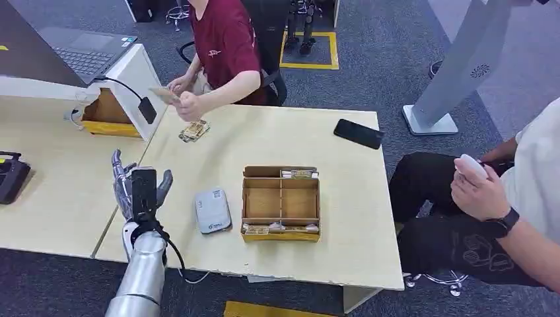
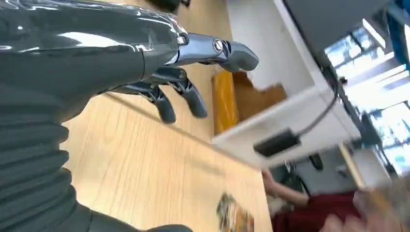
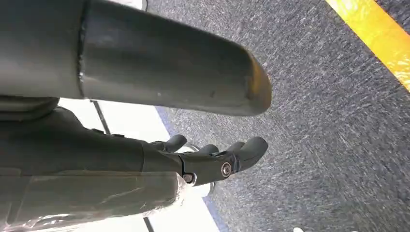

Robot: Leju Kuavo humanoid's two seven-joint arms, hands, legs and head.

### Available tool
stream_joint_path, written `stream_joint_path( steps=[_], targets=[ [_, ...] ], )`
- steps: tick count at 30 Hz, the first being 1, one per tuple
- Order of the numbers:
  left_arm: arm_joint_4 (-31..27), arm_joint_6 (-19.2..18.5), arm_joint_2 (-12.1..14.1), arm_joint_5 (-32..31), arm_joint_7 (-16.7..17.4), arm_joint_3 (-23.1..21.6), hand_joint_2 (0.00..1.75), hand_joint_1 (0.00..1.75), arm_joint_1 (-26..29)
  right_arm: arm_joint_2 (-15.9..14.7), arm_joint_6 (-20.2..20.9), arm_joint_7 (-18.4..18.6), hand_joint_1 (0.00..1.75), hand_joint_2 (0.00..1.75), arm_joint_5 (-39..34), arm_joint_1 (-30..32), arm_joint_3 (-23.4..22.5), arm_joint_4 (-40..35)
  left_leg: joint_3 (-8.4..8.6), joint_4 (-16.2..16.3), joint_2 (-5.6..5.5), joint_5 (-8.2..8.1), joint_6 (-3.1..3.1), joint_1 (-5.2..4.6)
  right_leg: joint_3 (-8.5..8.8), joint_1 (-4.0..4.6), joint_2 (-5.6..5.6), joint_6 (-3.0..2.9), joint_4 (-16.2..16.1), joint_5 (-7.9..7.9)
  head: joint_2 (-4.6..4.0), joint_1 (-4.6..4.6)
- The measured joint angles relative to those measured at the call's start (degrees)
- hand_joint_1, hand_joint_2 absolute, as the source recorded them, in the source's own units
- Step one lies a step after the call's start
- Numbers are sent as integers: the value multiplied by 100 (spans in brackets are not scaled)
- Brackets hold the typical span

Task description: Pass the card to the sensor for recognition and then transmit it.

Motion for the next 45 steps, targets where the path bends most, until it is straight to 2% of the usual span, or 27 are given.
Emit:
stream_joint_path(
  steps=[3, 8, 11, 16, 18, 19, 21, 22, 24, 26, 29, 32, 37, 39, 41, 45],
  targets=[
    [-296, 4, 101, 31, -142, -417, 175, 0, 285, 0, -35, -42, 0, 0, -4, 38, -17, 0, -1, 0, 2, -1, 0, -1, -2, 0, 3, 1, -1, -1, 0, 0],
    [-1350, -9, 339, -122, -573, -1152, 175, 0, 1119, -18, -66, -99, 0, 0, -17, 109, -50, 0, -7, 0, 0, -3, 2, -1, -8, -1, 1, 2, -2, -5, 0, 0],
    [-2077, -380, 457, 92, -704, -1545, 175, 0, 1692, -42, -157, -142, 0, 0, -41, 157, -103, 2, -12, -1, 5, -6, 1, 0, -15, -1, 4, 2, -2, -6, 0, 0],
    [-3017, -737, 658, 125, -844, -2168, 175, 0, 2408, -77, -252, -201, 0, 0, -96, 235, -214, 4, -17, -1, 5, -8, 4, -1, -19, -1, 2, 4, -3, -7, 0, -2],
    [-3323, -557, 777, -342, -879, -2428, 175, 0, 2705, -92, -269, -206, 0, 0, -118, 252, -262, 4, -17, -1, 7, -8, 4, -1, -20, -1, 4, 4, -3, -6, 0, -2],
    [-3406, -279, 825, -793, -802, -2590, 175, 0, 2845, -101, -267, -206, 0, 0, -100, 261, -286, 4, -17, -1, 6, -8, 4, -1, -20, -1, 2, 4, -3, -7, 0, 0],
    [-3467, 328, 975, -1662, -489, -3003, 175, 0, 3051, -111, -267, -208, 0, 0, -83, 261, -332, 4, -19, -1, 5, -8, 4, -1, -22, -1, 2, 4, -4, -7, 0, 0],
    [-3467, 437, 1015, -1959, -354, -3151, 175, 0, 3113, -116, -267, -210, 0, 0, -79, 261, -343, 2, -21, -1, 5, -8, 4, -1, -22, -1, 1, 4, -4, -7, 0, -2],
    [-3467, 514, 1060, -2606, -238, -3359, 175, 0, 3223, -122, -262, -234, 0, 0, -55, 259, -361, 2, -22, -1, 6, -9, 6, -1, -22, -1, 1, 4, -4, -7, 0, 0],
    [-3438, 531, 1052, -3411, -289, -3420, 175, 0, 3318, -131, -232, -228, 0, 0, -31, 255, -363, 4, -22, -1, 6, -9, 6, -1, -22, -1, 1, 4, -4, -7, 0, 0],
    [-3364, 533, 1017, -4166, -352, -3437, 175, 0, 3404, -138, -158, -162, 0, 0, -15, 230, -363, 2, -22, -1, 5, -9, 6, -1, -22, -1, 1, 5, -4, -6, 0, 0],
    [-3253, 537, 1008, -5028, 132, -3564, 175, 0, 3348, -142, -87, -112, 0, 0, -2, 184, -363, 2, -21, -1, 4, -8, 6, -1, -23, -1, 0, 5, -4, -5, 0, 2],
    [-2986, 537, 1172, -5392, 1188, -4089, 175, 0, 3002, -142, -9, -61, 0, 0, 4, 97, -358, 2, -21, -1, 3, -4, 5, -1, -23, -1, 0, 4, -3, -1, 0, 0],
    [-2868, 537, 1264, -5420, 1459, -4266, 175, 0, 2839, -142, 17, -59, 0, 0, 9, 71, -354, 2, -18, -1, 3, -2, 2, -1, -24, -1, 0, 4, -3, -1, 0, -2],
    [-2639, 537, 1463, -5425, 2190, -4638, 175, 0, 2513, -142, 65, -42, 0, 0, 15, 45, -343, 0, -22, 0, -5, 1, 0, 0, -24, -1, -4, 3, -2, 0, 0, 2],
    [-2221, 537, 1757, -5425, 3327, -5357, 175, 0, 1907, -142, 85, -29, 0, 0, 18, -10, -315, -2, -21, -1, -3, 4, -3, 0, -24, 0, -3, 2, 0, 2, 0, 0]
  ],
)
